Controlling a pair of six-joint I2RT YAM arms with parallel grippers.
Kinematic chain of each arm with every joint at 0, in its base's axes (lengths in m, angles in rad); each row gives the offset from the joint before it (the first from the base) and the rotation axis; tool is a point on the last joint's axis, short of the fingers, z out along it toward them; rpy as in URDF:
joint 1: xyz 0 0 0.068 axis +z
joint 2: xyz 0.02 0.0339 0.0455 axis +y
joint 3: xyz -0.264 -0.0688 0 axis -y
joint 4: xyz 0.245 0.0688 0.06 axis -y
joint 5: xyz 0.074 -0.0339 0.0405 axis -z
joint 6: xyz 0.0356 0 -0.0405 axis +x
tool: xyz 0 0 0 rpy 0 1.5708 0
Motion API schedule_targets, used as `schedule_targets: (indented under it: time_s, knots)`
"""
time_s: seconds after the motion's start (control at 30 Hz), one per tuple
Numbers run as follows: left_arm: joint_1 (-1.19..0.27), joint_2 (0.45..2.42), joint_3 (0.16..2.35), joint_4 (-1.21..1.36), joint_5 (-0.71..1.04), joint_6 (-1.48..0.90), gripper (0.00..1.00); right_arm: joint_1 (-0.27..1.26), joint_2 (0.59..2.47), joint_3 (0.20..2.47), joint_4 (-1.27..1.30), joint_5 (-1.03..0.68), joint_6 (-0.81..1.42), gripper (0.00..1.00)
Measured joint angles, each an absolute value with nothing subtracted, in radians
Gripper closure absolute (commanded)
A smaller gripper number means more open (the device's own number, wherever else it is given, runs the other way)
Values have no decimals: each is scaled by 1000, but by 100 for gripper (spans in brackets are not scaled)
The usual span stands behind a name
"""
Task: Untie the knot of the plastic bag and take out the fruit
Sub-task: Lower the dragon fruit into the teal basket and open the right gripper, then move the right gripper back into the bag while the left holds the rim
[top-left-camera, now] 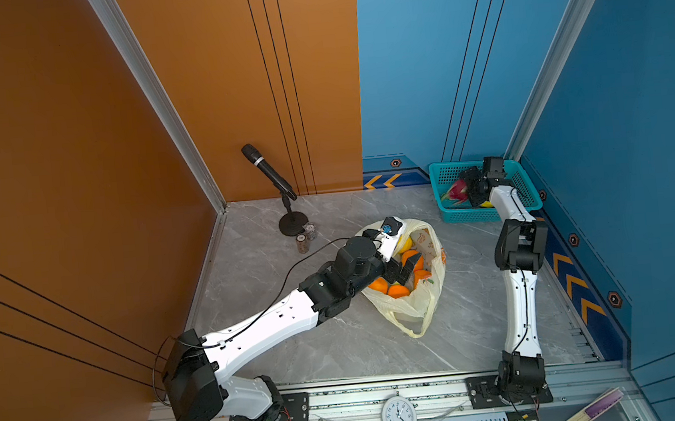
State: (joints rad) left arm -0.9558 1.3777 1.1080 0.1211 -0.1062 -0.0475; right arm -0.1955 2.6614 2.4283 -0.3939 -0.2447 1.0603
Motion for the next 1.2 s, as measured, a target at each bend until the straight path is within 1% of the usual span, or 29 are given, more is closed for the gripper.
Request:
schedule_targets:
  time_s: [0.2, 0.3, 0.47, 0.63, 0.77, 0.83, 0.9, 1.0, 1.1, 1.2]
  knots:
    - [-956, 1375, 1108, 113, -107, -71, 2, -197, 2639, 2432, -444, -271, 1055, 0]
    - [-956, 1365, 1108, 105, -115, -91, 1, -198, 2583, 2410, -478, -286, 1041, 0]
    - [-957, 1328, 1108, 87, -142, -142, 1, -203, 2367, 2277, -497, -292, 991, 0]
    - [-963, 1299, 1108, 45, -178, -212, 4, -208, 2090, 2089, -471, -299, 937, 0]
    - [-967, 1288, 1107, -16, -189, -276, 8, -210, 1873, 1892, -434, -318, 885, 0]
    - [-974, 1284, 1105, -43, -198, -303, 11, -210, 1776, 1806, -417, -326, 859, 0]
    - [-982, 1275, 1090, -59, -205, -328, 19, -206, 1653, 1678, -393, -341, 829, 0]
    - [-987, 1270, 1066, -88, -215, -367, 28, -184, 1491, 1501, -356, -343, 794, 0]
    - [-988, 1280, 1060, -125, -226, -390, 35, -128, 1333, 1330, -331, -338, 765, 0]
    - [-988, 1311, 1060, -170, -237, -412, 40, -41, 1188, 1176, -329, -336, 738, 0]
